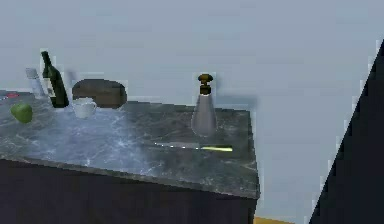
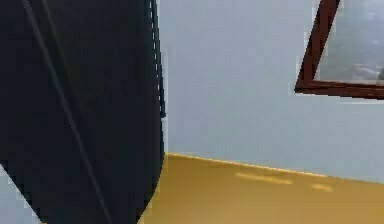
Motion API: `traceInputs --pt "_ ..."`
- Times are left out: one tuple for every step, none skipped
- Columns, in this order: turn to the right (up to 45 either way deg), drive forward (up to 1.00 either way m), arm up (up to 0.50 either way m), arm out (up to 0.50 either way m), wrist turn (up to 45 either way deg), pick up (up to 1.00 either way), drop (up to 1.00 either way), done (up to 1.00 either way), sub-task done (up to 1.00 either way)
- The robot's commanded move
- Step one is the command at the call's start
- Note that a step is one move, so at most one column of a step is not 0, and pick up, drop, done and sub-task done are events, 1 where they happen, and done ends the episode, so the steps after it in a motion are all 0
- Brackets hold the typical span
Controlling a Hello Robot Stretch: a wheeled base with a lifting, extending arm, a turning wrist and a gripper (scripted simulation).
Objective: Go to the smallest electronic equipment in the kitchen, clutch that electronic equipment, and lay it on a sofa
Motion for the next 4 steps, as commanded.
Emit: traceInputs --pt "-21.0 0.00 0.00 0.00 0.0 0.00 0.00 0.00 0.00" --pt "0.0 0.20 0.00 0.00 0.0 0.00 0.00 0.00 0.00" --pt "-45.0 0.00 0.00 0.00 0.0 0.00 0.00 0.00 0.00" --pt "-12.0 0.00 0.00 0.00 0.0 0.00 0.00 0.00 0.00"
